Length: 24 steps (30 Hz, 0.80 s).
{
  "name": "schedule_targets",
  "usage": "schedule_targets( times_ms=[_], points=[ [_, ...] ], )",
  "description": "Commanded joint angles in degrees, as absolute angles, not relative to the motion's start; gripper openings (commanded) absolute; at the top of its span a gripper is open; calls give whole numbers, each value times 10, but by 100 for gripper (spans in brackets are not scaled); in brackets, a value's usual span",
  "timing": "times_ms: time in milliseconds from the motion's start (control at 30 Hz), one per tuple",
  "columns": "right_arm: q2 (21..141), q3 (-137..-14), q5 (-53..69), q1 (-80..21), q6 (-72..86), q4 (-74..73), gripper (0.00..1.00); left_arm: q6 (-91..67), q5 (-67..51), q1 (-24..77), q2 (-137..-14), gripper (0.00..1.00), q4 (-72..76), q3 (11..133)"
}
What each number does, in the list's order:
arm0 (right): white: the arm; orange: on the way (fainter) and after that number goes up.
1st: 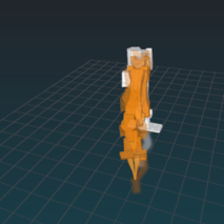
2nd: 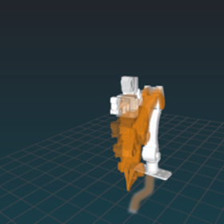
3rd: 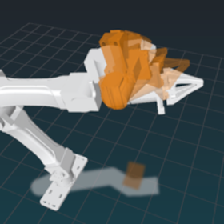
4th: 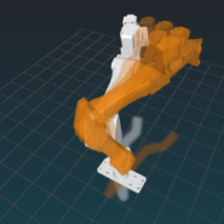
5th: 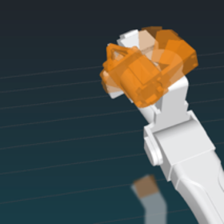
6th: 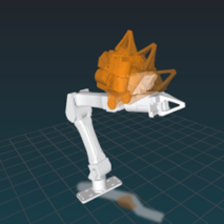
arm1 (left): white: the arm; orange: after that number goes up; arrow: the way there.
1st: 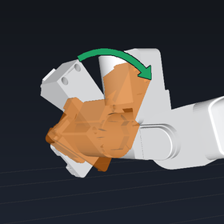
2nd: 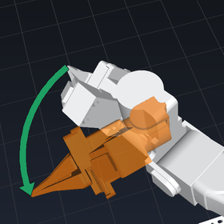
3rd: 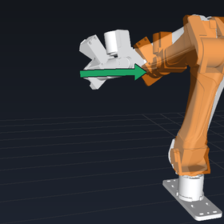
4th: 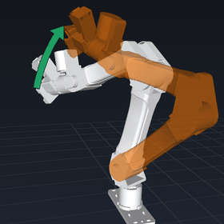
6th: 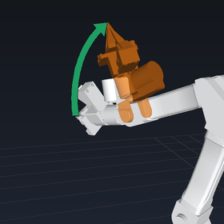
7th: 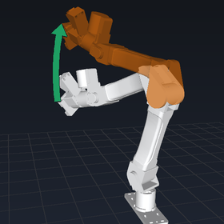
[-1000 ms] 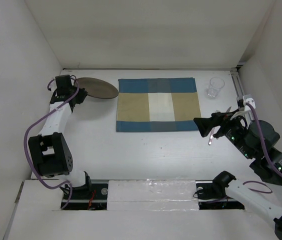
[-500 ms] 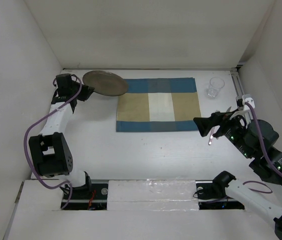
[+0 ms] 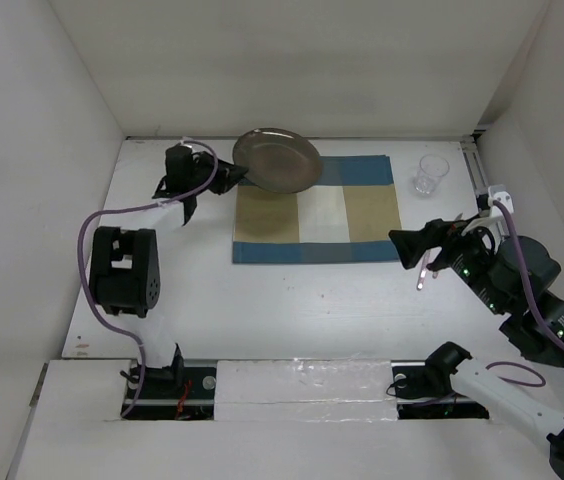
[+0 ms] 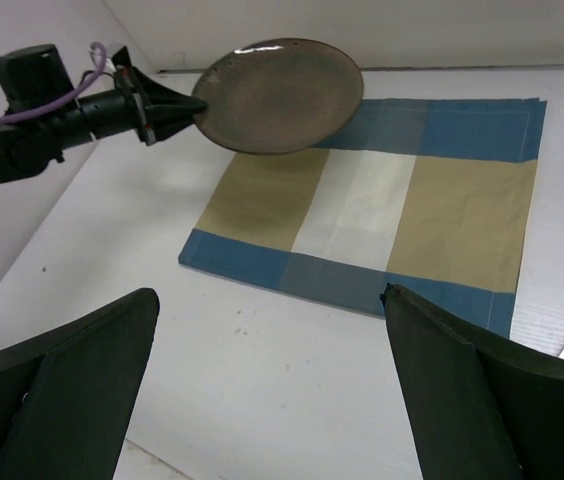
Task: Set the dinner table for one person
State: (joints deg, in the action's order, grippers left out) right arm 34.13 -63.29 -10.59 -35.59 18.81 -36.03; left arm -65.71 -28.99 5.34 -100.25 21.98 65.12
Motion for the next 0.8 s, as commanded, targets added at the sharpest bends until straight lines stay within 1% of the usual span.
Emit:
schedule_targets(
  times_ms=[0,200,367,567,633,767],
  points=[
    [340,-657,-119,-353,180,-359,100,-714,-375,81,-997,0,441,685],
    [334,-657,-129,-353,175,-364,100,-761,-395,130,-1066,0,551,697],
    [334,-657,-129,-353,175,-364,100,-766,-395,156,-1111,0,573,714],
    [329,-657,-134,-353,175,-370,100,-766,-383,156,-1137,0,573,709],
    [323,-657,-134,-353,170,-370,100,-780,-390,156,-1146,0,608,703],
    [329,-652,-129,-353,170,-365,100,-785,-396,162,-1164,0,614,698]
  ],
)
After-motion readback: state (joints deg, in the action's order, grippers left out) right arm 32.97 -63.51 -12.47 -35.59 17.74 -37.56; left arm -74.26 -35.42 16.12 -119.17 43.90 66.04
